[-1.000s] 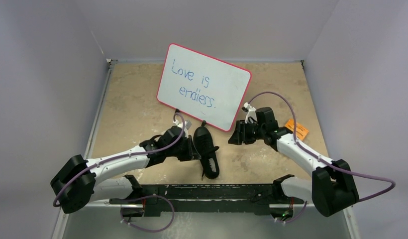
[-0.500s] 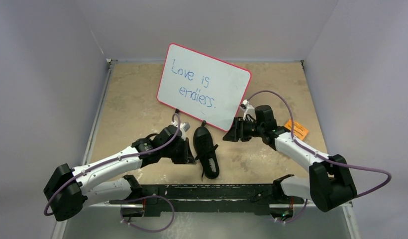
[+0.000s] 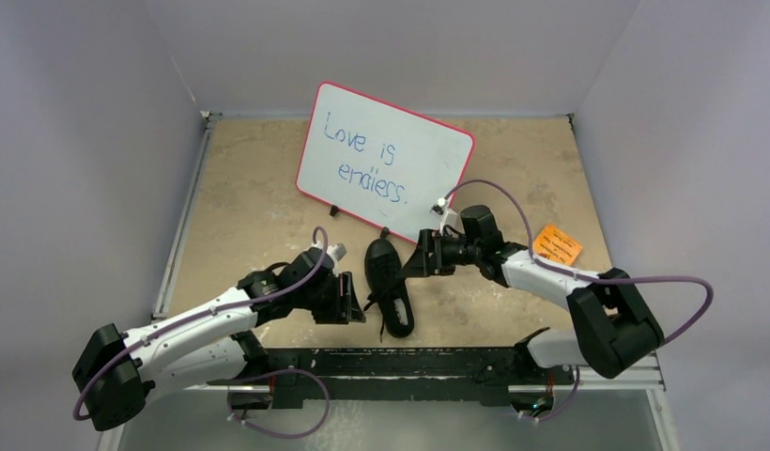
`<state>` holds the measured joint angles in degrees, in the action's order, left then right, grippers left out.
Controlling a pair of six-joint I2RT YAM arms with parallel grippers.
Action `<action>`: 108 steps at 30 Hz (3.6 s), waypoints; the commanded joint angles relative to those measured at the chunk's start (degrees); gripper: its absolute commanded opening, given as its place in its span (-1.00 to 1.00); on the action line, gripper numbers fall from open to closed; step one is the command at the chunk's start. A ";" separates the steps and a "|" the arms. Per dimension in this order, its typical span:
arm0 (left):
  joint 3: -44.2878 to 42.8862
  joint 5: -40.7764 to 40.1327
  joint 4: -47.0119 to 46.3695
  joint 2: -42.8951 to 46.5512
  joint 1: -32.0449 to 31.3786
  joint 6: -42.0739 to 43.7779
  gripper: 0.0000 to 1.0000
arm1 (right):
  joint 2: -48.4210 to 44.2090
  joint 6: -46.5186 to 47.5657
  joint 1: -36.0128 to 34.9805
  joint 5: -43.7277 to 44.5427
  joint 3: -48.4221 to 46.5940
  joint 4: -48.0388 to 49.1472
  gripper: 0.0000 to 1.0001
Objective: Tie the shoes
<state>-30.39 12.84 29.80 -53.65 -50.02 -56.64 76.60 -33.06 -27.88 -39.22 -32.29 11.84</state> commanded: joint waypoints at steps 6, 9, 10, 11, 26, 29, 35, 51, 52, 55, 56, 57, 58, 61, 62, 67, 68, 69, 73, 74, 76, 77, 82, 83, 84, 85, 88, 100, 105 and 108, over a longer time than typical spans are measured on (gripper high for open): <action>0.25 -7.59 -23.14 -1.49 2.78 -5.88 0.14 | 5.60 -2.69 -1.04 -2.35 0.21 7.80 0.55; 0.80 -7.32 -25.11 -4.08 4.16 -4.43 0.13 | 7.66 -3.34 -1.35 -3.83 0.23 9.67 0.42; 1.51 -7.18 -26.62 -4.51 4.35 -4.25 0.14 | 8.03 -3.30 -1.38 -4.06 0.18 9.91 0.40; 2.81 -6.65 -28.49 -4.61 4.63 -4.66 0.15 | 8.30 -3.18 -1.40 -4.14 0.01 9.96 0.38; 19.90 7.01 -70.76 -17.11 9.48 -15.32 0.20 | 9.06 -3.02 -1.40 -6.34 0.01 11.56 0.02; 19.77 9.01 -74.55 -20.54 9.36 -16.00 0.03 | 9.12 -3.49 -1.39 -7.20 0.60 12.55 -0.06; 20.39 8.20 -74.46 -22.25 9.33 -16.15 -0.13 | 8.95 -3.59 -1.40 -7.96 1.39 12.94 -0.33; 20.82 6.53 -65.90 -17.87 9.36 -14.02 -0.87 | 7.17 -4.91 -1.39 -5.52 4.53 13.61 -1.00; 20.80 6.05 -64.56 -17.44 9.40 -14.01 -1.00 | 6.02 -4.16 -1.44 -3.89 4.98 13.12 -1.00; 21.03 6.57 -63.68 -16.81 9.26 -13.93 -1.00 | 1.55 -2.43 -1.39 1.50 7.16 15.55 -1.00; 21.01 6.64 -63.14 -16.58 9.12 -13.69 -1.00 | 0.07 -1.73 -1.39 2.38 8.01 15.68 -1.00; 20.87 6.29 -61.10 -16.24 9.08 -13.33 -1.00 | -0.94 -0.72 -1.39 3.90 8.32 13.92 -1.00; 20.56 5.40 -58.37 -15.92 9.02 -13.06 -1.00 | -1.57 0.08 -1.39 5.41 8.17 11.61 -1.00; 19.41 2.33 -50.08 -14.99 8.98 -12.15 -1.00 | -1.50 1.66 -1.30 9.58 8.20 8.03 -1.00; 19.18 1.96 -48.67 -14.73 8.91 -12.10 -1.00 | -0.95 2.04 -1.30 9.76 8.29 8.30 -1.00; 17.50 0.16 -39.95 -15.17 8.93 -10.53 -1.00 | 1.93 1.93 -1.23 12.71 8.67 9.37 -1.00; 17.27 0.62 -40.23 -15.87 8.84 -10.16 -1.00 | 1.97 2.05 -1.16 13.75 8.85 9.50 -1.00; 17.11 0.99 -40.71 -16.66 8.83 -9.97 -1.00 | 1.85 2.05 -1.13 14.70 9.14 9.86 -1.00; 15.69 1.39 -39.56 -20.90 8.78 -7.74 -1.00 | 0.50 1.64 -0.84 17.61 10.41 11.38 -1.00; 15.47 1.40 -39.14 -21.76 8.80 -7.22 -1.00 | 0.15 1.60 -0.63 18.17 10.55 11.37 -1.00; 14.90 1.00 -37.92 -22.65 8.69 -6.51 -1.00 | 0.04 1.58 -0.04 17.70 10.87 12.38 -1.00; 14.16 0.47 -36.68 -22.46 8.64 -6.16 -1.00 | 0.26 2.61 0.01 16.62 10.24 11.89 -1.00; 5.86 -3.67 -22.59 -19.21 8.15 -1.82 -0.79 | -4.29 8.90 -0.82 17.19 0.82 -4.29 -0.58; 3.86 -5.96 -18.65 -18.06 8.18 -1.39 -0.57 | -6.57 9.01 -0.83 18.20 -0.02 -8.30 -0.21; 2.13 -8.99 -14.92 -16.52 8.11 -1.19 -0.13 | -9.54 8.81 -0.78 17.92 -0.43 -11.06 0.09; 0.68 -11.88 -11.90 -14.23 8.11 -0.93 0.08 | -12.77 8.99 -0.70 19.07 -1.09 -14.56 0.43; -2.97 -19.84 -4.95 -6.51 8.25 -0.31 0.26 | -21.68 10.87 -0.41 23.11 -4.35 -23.60 0.98; -59.33 -46.16 22.18 -2.94 8.62 18.82 0.25 | -20.90 15.46 -0.20 55.55 -60.55 -69.81 0.98; -72.41 -49.60 19.72 -3.28 8.60 27.45 0.28 | -20.98 17.39 -0.18 60.33 -73.01 -73.08 0.98; -75.23 -50.45 18.83 -2.35 8.56 30.24 0.29 | -21.84 17.14 -0.17 61.03 -76.86 -72.59 0.98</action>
<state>-102.52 -33.28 46.33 -55.48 -41.63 -34.96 54.70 -17.61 -28.34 16.40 -104.73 -55.96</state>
